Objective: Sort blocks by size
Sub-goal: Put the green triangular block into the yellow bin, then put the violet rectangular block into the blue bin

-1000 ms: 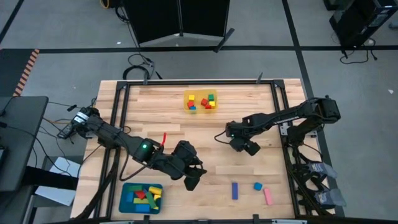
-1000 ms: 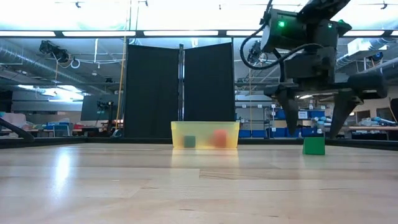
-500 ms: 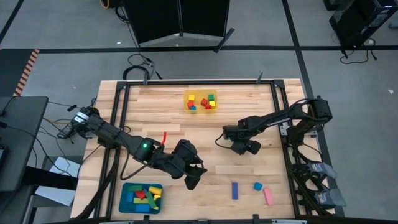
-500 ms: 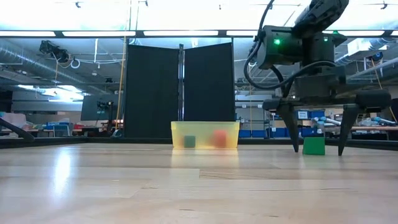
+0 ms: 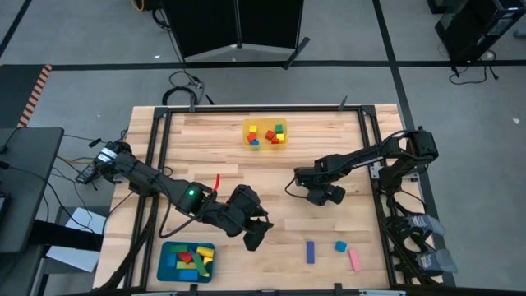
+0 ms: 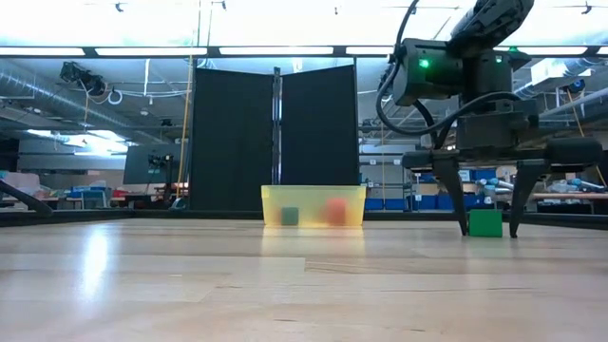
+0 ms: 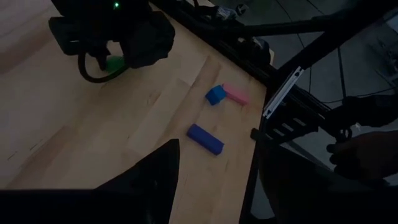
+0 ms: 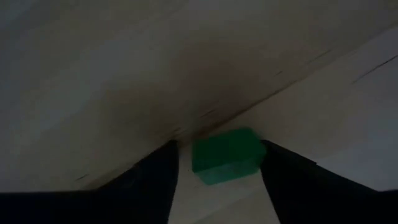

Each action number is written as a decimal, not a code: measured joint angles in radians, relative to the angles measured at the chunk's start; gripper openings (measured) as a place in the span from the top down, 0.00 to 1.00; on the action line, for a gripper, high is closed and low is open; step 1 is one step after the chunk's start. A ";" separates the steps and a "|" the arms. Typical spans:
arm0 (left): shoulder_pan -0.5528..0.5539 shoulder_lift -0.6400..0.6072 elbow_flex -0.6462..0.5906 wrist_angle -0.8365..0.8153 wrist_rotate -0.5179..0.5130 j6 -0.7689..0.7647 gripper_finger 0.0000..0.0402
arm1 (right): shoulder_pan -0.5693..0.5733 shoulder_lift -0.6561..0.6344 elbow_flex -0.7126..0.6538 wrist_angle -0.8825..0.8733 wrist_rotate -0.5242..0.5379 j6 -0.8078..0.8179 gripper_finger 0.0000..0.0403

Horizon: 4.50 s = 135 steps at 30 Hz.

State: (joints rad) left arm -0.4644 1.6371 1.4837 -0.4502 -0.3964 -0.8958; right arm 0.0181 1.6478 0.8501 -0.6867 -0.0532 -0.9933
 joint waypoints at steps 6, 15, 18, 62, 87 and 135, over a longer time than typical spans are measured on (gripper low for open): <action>0.000 0.000 0.000 0.000 0.000 0.001 0.46 | 0.000 0.001 -0.001 0.011 0.000 -0.001 0.53; 0.000 0.000 0.000 -0.019 0.000 0.001 0.46 | 0.022 0.006 0.027 0.021 0.010 0.063 0.61; 0.000 0.000 0.000 -0.018 0.000 0.001 0.46 | 0.022 0.005 0.081 0.057 0.009 0.115 0.61; -0.005 -0.018 -0.001 0.029 -0.081 0.004 0.46 | -0.402 -0.307 0.543 0.278 0.060 0.955 0.43; 0.121 0.449 0.257 0.098 0.427 0.811 0.45 | 0.212 -0.881 0.098 0.220 0.263 1.580 0.48; 0.211 0.890 0.759 -0.069 0.703 1.578 0.46 | 0.303 -0.802 0.100 0.430 0.272 1.732 0.48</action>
State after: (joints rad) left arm -0.2535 2.5275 2.2429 -0.5194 0.3061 0.6820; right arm 0.3206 0.8459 0.9497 -0.2565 0.2192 0.7385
